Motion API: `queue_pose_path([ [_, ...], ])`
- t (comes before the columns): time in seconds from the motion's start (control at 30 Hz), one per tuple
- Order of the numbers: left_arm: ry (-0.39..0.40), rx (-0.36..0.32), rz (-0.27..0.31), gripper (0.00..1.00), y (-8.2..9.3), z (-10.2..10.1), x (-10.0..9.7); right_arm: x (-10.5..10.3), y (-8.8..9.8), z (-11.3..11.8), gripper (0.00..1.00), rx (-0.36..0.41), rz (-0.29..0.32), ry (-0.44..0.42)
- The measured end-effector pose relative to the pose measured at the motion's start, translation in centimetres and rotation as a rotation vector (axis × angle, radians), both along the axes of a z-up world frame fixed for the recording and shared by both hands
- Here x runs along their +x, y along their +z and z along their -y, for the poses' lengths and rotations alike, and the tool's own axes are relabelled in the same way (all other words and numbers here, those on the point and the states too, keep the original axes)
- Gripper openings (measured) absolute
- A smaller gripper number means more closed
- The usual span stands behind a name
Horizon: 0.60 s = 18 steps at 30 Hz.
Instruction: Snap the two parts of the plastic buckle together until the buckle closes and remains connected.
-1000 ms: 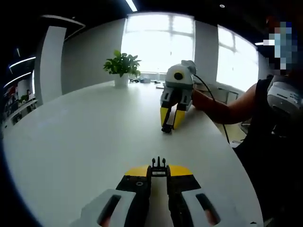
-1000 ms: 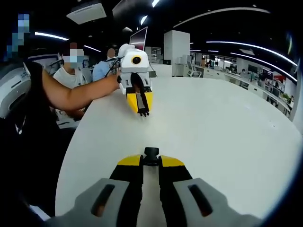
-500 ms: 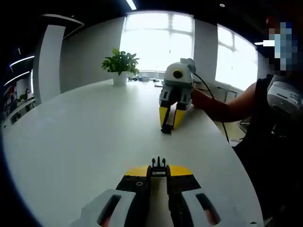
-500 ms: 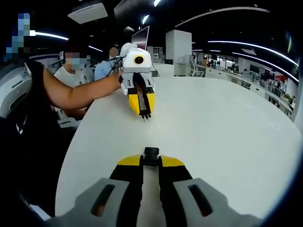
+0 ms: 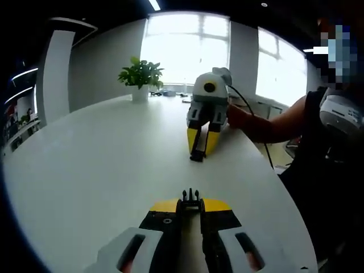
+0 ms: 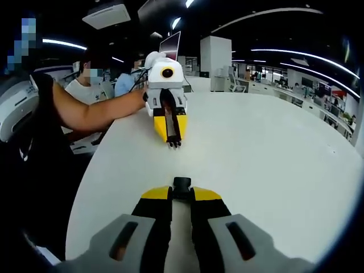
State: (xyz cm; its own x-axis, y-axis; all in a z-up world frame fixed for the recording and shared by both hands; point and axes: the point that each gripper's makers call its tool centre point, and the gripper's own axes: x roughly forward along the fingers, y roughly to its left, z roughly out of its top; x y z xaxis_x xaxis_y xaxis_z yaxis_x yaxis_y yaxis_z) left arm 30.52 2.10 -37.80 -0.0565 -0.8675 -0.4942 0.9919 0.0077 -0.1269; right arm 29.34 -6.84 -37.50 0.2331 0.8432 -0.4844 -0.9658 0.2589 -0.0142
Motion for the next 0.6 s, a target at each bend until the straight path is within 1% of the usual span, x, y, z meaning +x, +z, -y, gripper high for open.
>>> queue_pose_path([
  [0.23, -0.001, 0.004, -0.012, 0.11, -0.06, 0.09, -0.19, -0.09, 0.01, -0.15, 0.11, 0.006, -0.004, 0.006],
  [0.6, -0.008, 0.006, -0.005, 0.11, -0.09, 0.1, -0.37, -0.15, 0.04, -0.29, 0.11, 0.012, 0.0, 0.009],
])
